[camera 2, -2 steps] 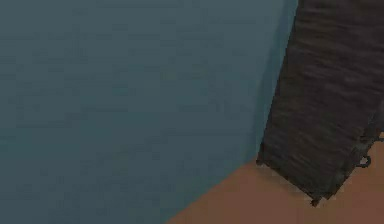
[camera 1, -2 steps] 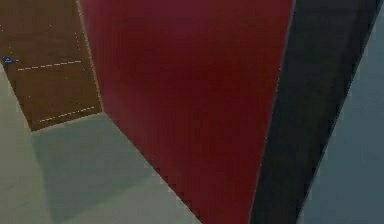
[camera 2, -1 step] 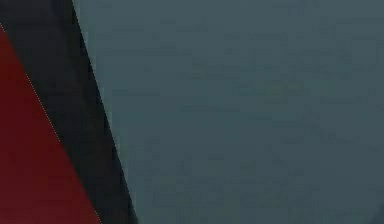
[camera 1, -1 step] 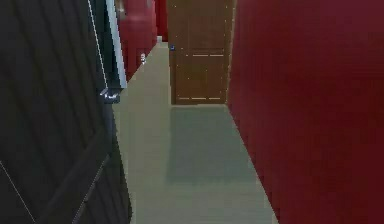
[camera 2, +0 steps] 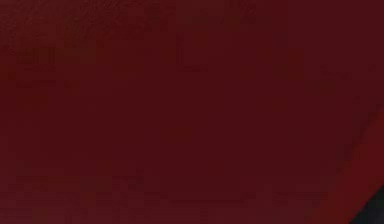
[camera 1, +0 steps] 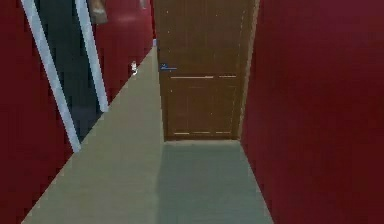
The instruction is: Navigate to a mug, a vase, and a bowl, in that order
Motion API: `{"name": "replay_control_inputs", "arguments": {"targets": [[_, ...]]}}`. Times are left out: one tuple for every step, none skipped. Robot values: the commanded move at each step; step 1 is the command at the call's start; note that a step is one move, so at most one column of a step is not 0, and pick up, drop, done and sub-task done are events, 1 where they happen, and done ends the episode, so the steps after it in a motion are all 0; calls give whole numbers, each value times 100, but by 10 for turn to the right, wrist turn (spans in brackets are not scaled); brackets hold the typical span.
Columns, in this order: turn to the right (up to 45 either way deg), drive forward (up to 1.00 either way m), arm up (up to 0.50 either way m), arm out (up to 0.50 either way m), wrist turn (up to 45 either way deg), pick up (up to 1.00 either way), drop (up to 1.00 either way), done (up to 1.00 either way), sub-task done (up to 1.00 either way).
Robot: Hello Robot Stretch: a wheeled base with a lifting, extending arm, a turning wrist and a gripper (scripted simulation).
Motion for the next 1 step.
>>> {"name": "replay_control_inputs", "arguments": {"targets": [[-60, 0, 0, 0, 0, 0, 0, 0, 0]]}}
